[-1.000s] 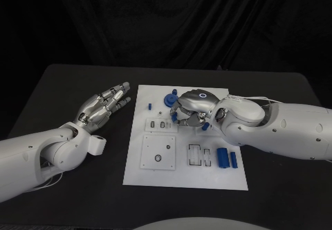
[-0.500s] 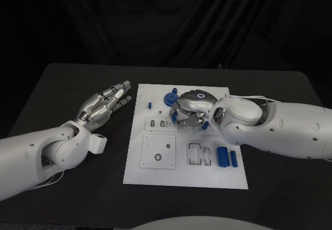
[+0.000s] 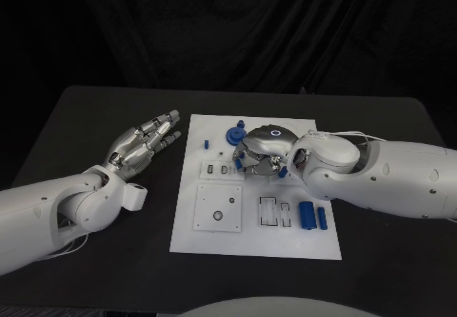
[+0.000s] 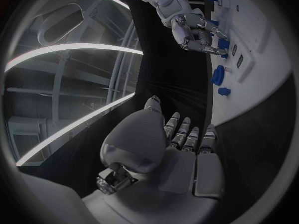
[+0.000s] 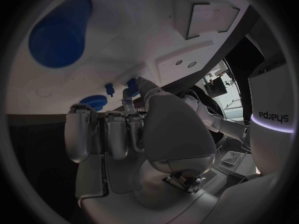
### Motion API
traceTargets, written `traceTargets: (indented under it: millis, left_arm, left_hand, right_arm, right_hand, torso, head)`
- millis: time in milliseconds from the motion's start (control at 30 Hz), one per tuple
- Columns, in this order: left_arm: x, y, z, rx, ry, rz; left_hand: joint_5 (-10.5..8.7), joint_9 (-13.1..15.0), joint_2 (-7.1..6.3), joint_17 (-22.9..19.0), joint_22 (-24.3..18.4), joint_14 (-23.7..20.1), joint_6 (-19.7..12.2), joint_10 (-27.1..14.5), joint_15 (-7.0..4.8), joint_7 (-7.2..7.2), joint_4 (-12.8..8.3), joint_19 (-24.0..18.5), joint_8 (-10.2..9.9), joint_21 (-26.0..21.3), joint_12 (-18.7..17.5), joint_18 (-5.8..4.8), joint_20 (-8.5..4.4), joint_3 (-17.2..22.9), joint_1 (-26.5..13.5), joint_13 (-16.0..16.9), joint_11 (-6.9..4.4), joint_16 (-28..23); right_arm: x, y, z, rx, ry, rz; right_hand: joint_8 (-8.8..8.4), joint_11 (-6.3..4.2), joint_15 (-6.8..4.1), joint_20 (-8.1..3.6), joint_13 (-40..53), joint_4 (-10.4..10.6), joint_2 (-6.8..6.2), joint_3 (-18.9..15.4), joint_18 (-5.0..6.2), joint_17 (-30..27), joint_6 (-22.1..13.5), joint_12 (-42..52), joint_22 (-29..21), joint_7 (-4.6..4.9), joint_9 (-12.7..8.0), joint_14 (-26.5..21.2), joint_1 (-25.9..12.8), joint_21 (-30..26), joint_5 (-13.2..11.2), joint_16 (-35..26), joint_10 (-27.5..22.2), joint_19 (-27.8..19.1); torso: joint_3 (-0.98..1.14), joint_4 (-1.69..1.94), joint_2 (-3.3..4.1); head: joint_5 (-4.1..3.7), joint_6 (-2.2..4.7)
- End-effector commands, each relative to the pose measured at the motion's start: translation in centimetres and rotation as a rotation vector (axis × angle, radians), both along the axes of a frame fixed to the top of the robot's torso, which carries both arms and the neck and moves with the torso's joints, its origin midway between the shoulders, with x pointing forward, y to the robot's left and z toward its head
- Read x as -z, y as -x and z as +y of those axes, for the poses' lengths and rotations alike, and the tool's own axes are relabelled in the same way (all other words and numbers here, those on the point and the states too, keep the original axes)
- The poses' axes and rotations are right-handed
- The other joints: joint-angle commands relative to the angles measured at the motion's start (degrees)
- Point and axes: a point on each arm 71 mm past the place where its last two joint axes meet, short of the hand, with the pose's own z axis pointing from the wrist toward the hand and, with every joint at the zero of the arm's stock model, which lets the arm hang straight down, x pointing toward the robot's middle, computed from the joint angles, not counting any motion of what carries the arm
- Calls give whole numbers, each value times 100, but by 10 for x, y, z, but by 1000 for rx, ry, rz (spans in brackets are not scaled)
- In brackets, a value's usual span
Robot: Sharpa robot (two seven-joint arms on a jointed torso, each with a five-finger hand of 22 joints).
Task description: Assemble the parts on the task board
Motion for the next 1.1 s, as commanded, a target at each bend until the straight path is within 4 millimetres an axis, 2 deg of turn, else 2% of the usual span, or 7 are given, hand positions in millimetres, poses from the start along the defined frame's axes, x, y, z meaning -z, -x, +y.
traceTargets:
  millis: [33,200,467,667,733,833,1100]
  left_arm:
    - [-11,3,1,1,92,-133]
    - [-11,3,1,1,91,-132]
    - [-11,2,1,-1,91,-134]
    - [-11,3,3,-10,88,-138]
    - [-11,3,4,-16,86,-141]
    - [-12,3,4,-23,82,-147]
    - [-15,3,1,-48,80,-183]
  left_hand:
    - [26,3,19,-5,5,9,-20,-14,28,-12,-21,-6,-4,15,18,105,47,8,40,-6,37,-9]
    - [26,3,19,-5,5,9,-20,-14,28,-12,-21,-6,-4,15,18,105,47,8,40,-6,37,-9]
    - [25,3,17,-6,4,7,-27,-19,26,0,-17,-8,-5,14,13,104,46,13,53,-7,32,-11]
    - [16,3,17,-7,4,6,-21,-20,24,3,-13,-8,-4,14,16,105,45,13,53,-7,30,-13]
    - [11,4,17,-7,4,4,-16,-19,22,4,-11,-8,-4,13,18,105,45,12,53,-6,29,-15]
    - [6,6,12,-7,4,4,0,-17,17,9,-10,-8,-1,14,25,105,43,10,53,-5,23,-15]
    - [-141,25,87,41,42,137,198,140,59,30,-2,75,24,103,304,113,70,-11,-31,29,79,140]
  right_arm:
    - [5,0,-1,11,42,24]
    - [5,0,-1,13,48,28]
    - [3,0,-2,2,18,8]
    - [-5,4,-6,-22,-67,-53]
    - [-9,6,-8,-30,-97,-75]
    - [-16,9,-11,-45,-141,-112]
    - [-53,14,-29,-93,-333,-239]
  right_hand:
    - [-84,4,29,45,1509,-1,-44,-48,54,1319,-137,15,1103,6,-40,540,-51,-46,-106,-29,608,138]
    - [-353,-5,22,39,1509,40,-79,-130,75,1274,-623,15,1072,9,-175,527,-147,-134,-408,-68,608,98]
    - [-441,-22,8,25,1509,156,-135,-277,82,1262,-1153,15,1068,-14,-376,523,-239,-184,-801,-78,608,87]
    - [-497,-82,-42,-20,1509,953,-635,-512,78,1271,-2407,15,1093,-91,-847,526,-101,-183,-1190,-71,608,108]
    - [-511,-92,-51,-28,1509,988,-717,-584,75,1275,-2551,15,1099,-99,-897,527,-84,-175,-1181,-68,608,113]
    - [-509,-111,-70,-49,1509,1004,-841,-732,65,1300,-2648,15,1118,-118,-939,534,-214,-140,-1192,-46,608,132]
    - [-438,-136,-92,-74,1509,1007,-840,-811,32,1379,-2431,15,1176,-146,-914,556,-441,-15,-1191,19,608,197]
  torso:
    - [-6,-1,-2]
    - [-3,-2,0]
    - [2,-3,1]
    - [-3,-2,0]
    - [-1,-3,1]
    - [1,-1,4]
    - [16,-9,-8]
  head:
    - [8,-3]
    - [2,0]
    - [15,-7]
    - [50,34]
    - [60,71]
    - [72,125]
    - [161,280]
